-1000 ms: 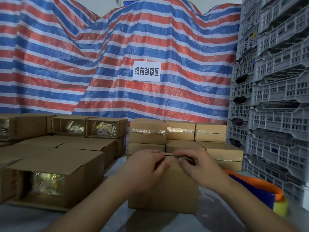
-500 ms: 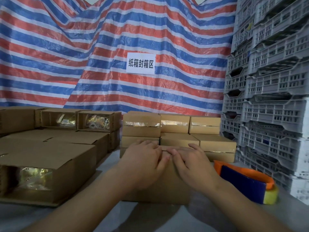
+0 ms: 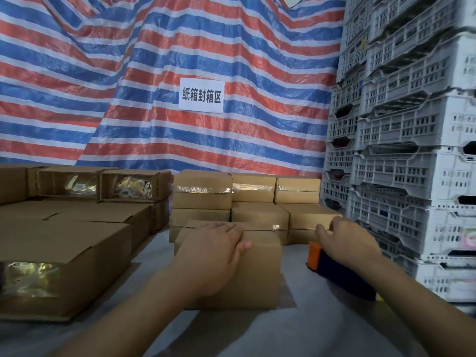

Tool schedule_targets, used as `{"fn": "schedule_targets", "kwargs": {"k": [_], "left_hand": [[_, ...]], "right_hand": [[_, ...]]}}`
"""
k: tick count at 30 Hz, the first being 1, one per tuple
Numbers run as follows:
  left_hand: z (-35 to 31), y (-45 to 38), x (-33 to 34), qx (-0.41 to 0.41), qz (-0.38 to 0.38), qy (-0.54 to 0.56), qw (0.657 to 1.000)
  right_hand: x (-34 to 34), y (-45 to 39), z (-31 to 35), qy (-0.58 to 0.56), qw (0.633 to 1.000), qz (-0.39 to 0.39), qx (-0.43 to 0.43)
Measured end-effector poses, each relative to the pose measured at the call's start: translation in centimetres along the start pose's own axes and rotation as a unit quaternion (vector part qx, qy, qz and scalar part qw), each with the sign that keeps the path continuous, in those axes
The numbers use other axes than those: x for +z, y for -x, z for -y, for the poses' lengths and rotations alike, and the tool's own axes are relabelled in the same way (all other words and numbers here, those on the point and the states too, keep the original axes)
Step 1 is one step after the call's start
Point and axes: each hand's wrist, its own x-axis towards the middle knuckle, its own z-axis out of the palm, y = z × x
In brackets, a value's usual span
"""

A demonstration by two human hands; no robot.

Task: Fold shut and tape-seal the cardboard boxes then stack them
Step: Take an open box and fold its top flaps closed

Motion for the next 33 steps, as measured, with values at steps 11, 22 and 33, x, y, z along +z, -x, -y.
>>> {"fn": "schedule_targets", "kwargs": {"k": [11, 22, 33], "left_hand": [[-1.8, 0.4, -0.6, 0.012, -0.001, 0.0, 1.0], [-1.4, 0.4, -0.2, 0.025, -0.018, 0.019, 0.999], [-0.8, 0.0, -0.3, 0.023, -0.044, 0.126, 0.991]], "right_hand": [[3.1, 0.5, -4.4, 0.156, 0.986, 0.044, 0.049], [-0.5, -0.4, -2.3, -0.129, 0.991, 0.001, 0.027], [-7.0, -1.2, 8.7, -0.608, 0.771, 0.183, -0.037]]}}
